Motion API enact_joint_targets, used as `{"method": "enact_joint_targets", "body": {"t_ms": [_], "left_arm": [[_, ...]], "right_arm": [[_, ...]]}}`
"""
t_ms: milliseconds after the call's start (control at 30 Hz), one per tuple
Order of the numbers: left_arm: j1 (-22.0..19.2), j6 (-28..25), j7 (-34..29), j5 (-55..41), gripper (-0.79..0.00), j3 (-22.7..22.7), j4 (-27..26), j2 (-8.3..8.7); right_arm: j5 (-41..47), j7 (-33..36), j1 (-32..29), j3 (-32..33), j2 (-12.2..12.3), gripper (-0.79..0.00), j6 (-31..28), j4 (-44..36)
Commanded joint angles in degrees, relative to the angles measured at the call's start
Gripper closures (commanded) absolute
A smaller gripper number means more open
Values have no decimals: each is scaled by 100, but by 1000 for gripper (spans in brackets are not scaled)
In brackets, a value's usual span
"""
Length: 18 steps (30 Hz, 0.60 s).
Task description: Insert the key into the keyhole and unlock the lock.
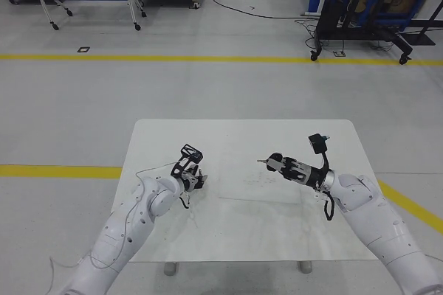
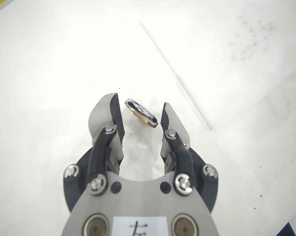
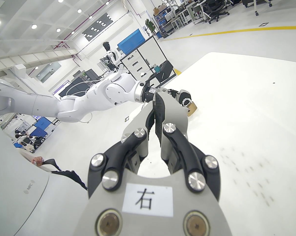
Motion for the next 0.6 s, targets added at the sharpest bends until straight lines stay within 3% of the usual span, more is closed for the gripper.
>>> {"method": "enact_joint_targets", "body": {"t_ms": [0, 267, 567], "left_arm": [[-14, 51, -9, 49, -280, 12, 23, -9], [-35, 66, 41, 73, -262, 36, 58, -44], [6, 61, 98, 153, -166, -2, 3, -53]], "right_arm": [[0, 0, 0, 0, 0, 0, 0, 0], [0, 0, 0, 0, 0, 0, 0, 0], [0, 0, 0, 0, 0, 0, 0, 0]]}}
